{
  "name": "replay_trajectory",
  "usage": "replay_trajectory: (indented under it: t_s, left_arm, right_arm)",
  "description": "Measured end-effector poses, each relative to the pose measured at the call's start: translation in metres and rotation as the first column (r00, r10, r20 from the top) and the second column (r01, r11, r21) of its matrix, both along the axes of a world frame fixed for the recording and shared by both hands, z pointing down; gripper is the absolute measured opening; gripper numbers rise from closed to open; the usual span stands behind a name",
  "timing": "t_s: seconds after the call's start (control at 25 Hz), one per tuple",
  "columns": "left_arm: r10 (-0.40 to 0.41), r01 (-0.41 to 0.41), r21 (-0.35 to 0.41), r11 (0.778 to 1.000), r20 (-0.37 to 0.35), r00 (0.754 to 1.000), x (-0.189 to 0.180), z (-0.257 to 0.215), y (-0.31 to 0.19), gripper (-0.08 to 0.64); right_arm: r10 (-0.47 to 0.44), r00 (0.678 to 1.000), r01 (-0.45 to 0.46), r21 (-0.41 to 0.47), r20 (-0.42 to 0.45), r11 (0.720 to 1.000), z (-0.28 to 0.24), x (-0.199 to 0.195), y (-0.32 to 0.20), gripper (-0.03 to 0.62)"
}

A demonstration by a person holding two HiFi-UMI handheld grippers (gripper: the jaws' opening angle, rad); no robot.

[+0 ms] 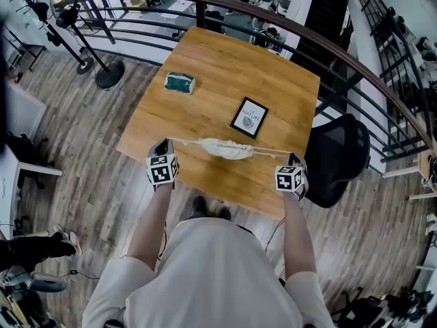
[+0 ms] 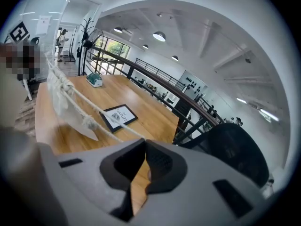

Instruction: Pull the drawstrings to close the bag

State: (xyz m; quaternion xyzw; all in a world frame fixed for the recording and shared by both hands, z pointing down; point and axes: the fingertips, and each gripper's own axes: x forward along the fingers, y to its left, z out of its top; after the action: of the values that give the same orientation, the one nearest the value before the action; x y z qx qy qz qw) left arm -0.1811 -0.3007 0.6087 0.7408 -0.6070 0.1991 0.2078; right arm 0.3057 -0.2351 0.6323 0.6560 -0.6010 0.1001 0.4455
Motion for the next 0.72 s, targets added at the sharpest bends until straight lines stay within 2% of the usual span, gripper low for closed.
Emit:
replay_trajectory:
  t_s: [0.4,0.72]
  left_arm:
    - [-0.004,0.004,0.008,1.0,0.016,1.0,-0.007,-0.002,-0.004,-0.002]
    - [-0.028,0.028,-0.008,1.0,-0.005,1.0,-0.016,0.001,-0.007,-0.001]
  right_arm:
    - [0.032,0.999,-0.032,-0.006,-0.005,0.999,0.002,0.016,0.0,0.008]
    - [0.058,0.998,-0.058,-0.018,0.004,0.998,0.007,0.024,0.001,0.009]
